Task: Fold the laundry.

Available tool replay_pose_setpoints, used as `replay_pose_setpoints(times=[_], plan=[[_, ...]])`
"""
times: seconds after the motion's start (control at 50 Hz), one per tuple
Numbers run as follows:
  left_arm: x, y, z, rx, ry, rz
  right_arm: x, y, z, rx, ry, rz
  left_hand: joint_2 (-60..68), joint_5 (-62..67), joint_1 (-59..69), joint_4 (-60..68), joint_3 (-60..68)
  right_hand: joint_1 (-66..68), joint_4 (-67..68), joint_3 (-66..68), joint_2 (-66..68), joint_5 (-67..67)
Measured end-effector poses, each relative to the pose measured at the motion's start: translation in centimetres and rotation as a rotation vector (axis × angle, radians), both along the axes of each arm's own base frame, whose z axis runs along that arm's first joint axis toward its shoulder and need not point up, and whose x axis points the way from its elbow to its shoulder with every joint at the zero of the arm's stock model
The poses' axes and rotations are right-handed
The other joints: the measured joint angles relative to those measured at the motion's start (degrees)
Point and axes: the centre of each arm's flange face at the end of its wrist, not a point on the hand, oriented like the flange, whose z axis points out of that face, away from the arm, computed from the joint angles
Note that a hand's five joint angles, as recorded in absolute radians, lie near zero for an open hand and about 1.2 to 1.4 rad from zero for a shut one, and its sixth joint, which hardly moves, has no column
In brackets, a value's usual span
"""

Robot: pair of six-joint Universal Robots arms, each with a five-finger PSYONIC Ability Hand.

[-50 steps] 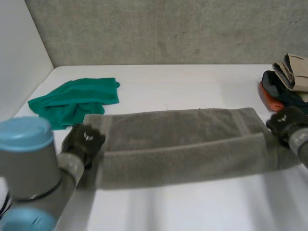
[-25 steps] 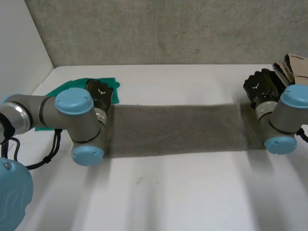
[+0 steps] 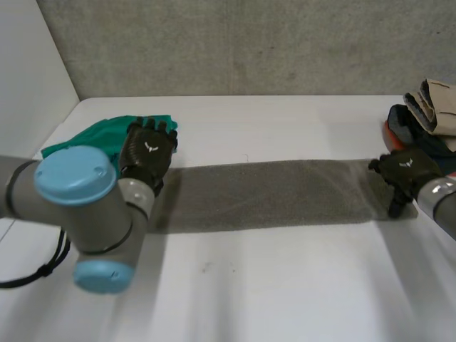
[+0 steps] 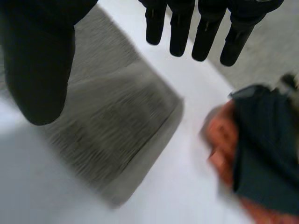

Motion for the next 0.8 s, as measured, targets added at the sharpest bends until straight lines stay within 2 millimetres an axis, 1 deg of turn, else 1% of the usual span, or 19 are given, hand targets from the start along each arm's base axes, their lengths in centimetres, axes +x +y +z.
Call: replay_pose_setpoints(times=[0.04,0.1,0.2,0.24,0.26,0.32,0.34,0.36,0.4,0.48,0.56,0.62,0.64,0.68,0.74,0.78,0.8], plan=[[0.5,1.3,0.0,0.028,0.039,-0.018,-0.9,0.5,-0.5,0.043,-0.008,-0.001,0.0,0.0,0.0,0.0,0.0,1.8,1.7,1.6,0.6,1.7],[1.0,2.4,-0.2,0.054,0.092,-0.037,-1.7,0.6,-1.0,0.069,-0.013,-0.002,0.0,0.0,0.0,0.0,0.0,2.0,2.0,2.1,0.6,2.4],[1.3,3.1,-0.6,0.066,0.137,-0.049,-2.5,0.0,-1.9,0.065,-0.013,-0.006,0.0,0.0,0.0,0.0,0.0,3.2,3.1,3.2,1.7,3.6],[1.3,3.1,-0.6,0.066,0.144,-0.051,-2.6,-0.4,-2.3,0.054,-0.01,-0.009,0.0,0.0,0.0,0.0,0.0,8.9,8.7,8.7,7.8,8.2],[1.3,3.1,-0.7,0.066,0.146,-0.051,-2.6,-0.8,-2.6,0.045,-0.008,-0.011,0.0,0.0,0.0,0.0,0.0,15.2,14.8,14.9,14.4,14.8],[1.3,3.1,-0.7,0.064,0.147,-0.05,-2.8,-1.5,-3.2,0.023,-0.004,-0.017,0.0,0.0,0.0,0.0,0.0,40.8,39.3,39.5,40.3,38.0],[1.3,3.1,-0.7,0.064,0.147,-0.05,-2.8,-1.7,-3.4,0.017,-0.002,-0.02,0.0,0.0,0.0,0.0,0.0,45.4,43.7,43.8,44.7,43.2],[1.3,3.0,-0.7,0.063,0.147,-0.049,-2.9,-2.0,-3.5,0.009,0.002,-0.025,0.0,0.0,0.0,0.0,0.0,46.3,47.1,47.2,47.9,45.8],[1.3,3.0,-0.7,0.063,0.146,-0.049,-3.3,-2.4,-3.7,-0.005,0.017,-0.045,0.0,0.0,0.0,0.0,0.0,46.3,49.4,49.3,49.2,46.5],[1.3,3.1,-0.7,0.063,0.145,-0.049,-4.6,-3.2,-3.7,-0.024,0.065,-0.113,0.0,0.0,0.0,0.0,0.0,46.3,49.8,49.4,49.2,46.5],[1.4,3.2,-0.5,0.06,0.146,-0.048,-8.1,-4.0,-2.9,-0.05,0.175,-0.25,0.0,0.0,0.0,0.0,0.0,46.3,49.8,49.4,49.2,46.5],[1.5,3.4,-0.3,0.056,0.149,-0.047,-10.5,-4.3,-1.8,-0.073,0.282,-0.328,0.0,0.0,0.0,0.0,0.0,46.3,49.8,49.5,49.2,46.5],[1.6,3.4,-0.2,0.054,0.151,-0.047,-11.2,-4.4,-1.3,-0.084,0.325,-0.35,0.0,0.0,0.0,0.0,0.0,46.3,49.8,49.5,49.2,46.5],[1.7,3.5,0.0,0.051,0.154,-0.046,-12.0,-4.4,-0.6,-0.1,0.389,-0.372,0.0,0.0,0.0,0.0,0.0,46.3,49.9,49.5,49.2,46.7],[1.9,3.7,0.4,0.045,0.158,-0.044,-11.9,-4.4,0.6,-0.134,0.454,-0.372,0.0,0.0,0.0,0.0,0.0,46.3,50.0,49.5,49.2,46.9],[2.0,3.8,0.6,0.041,0.162,-0.041,-10.3,-4.3,1.5,-0.177,0.466,-0.338,0.0,0.0,0.0,0.0,0.0,46.3,50.0,49.6,49.2,47.1],[2.1,3.8,0.7,0.04,0.163,-0.04,-9.0,-4.2,2.0,-0.204,0.456,-0.31,0.0,0.0,0.0,0.0,0.0,46.3,50.1,49.6,49.2,47.2]])
